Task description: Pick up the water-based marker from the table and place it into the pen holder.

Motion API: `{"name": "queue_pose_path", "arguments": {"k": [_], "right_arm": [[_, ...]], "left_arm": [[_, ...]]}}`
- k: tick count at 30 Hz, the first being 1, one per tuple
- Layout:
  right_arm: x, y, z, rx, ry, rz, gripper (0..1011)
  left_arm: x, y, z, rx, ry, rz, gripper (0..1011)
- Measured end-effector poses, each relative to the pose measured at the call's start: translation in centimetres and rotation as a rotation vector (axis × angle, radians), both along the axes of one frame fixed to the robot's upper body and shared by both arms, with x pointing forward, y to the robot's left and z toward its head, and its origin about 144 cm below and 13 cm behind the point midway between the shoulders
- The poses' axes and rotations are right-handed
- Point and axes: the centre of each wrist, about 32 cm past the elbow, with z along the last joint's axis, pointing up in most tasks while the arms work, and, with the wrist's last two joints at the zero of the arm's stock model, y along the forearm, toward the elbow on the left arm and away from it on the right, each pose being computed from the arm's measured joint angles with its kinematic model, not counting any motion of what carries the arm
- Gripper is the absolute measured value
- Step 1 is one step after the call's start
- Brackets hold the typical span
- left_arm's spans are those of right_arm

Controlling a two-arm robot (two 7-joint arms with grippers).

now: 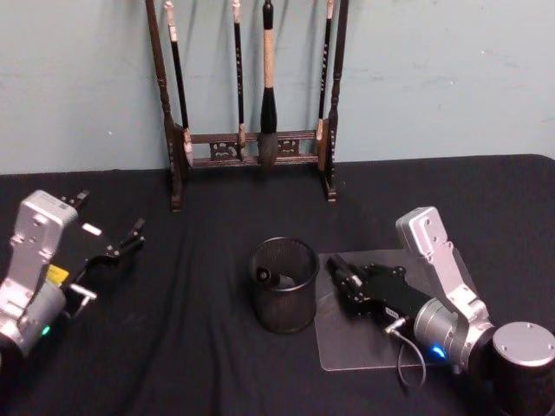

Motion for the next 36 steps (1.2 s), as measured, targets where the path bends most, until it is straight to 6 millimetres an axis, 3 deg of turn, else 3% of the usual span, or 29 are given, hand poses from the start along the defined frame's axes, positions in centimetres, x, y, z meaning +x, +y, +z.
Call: {"name": "queue_pose_path", "arguments": {"k": [36], "right_arm": [[-0.98,-0.85,0.94,0.172,-0.149,0.025,244]], "left_arm": [[0.0,0.0,0.0,0.0,0.0,0.0,1009]]}}
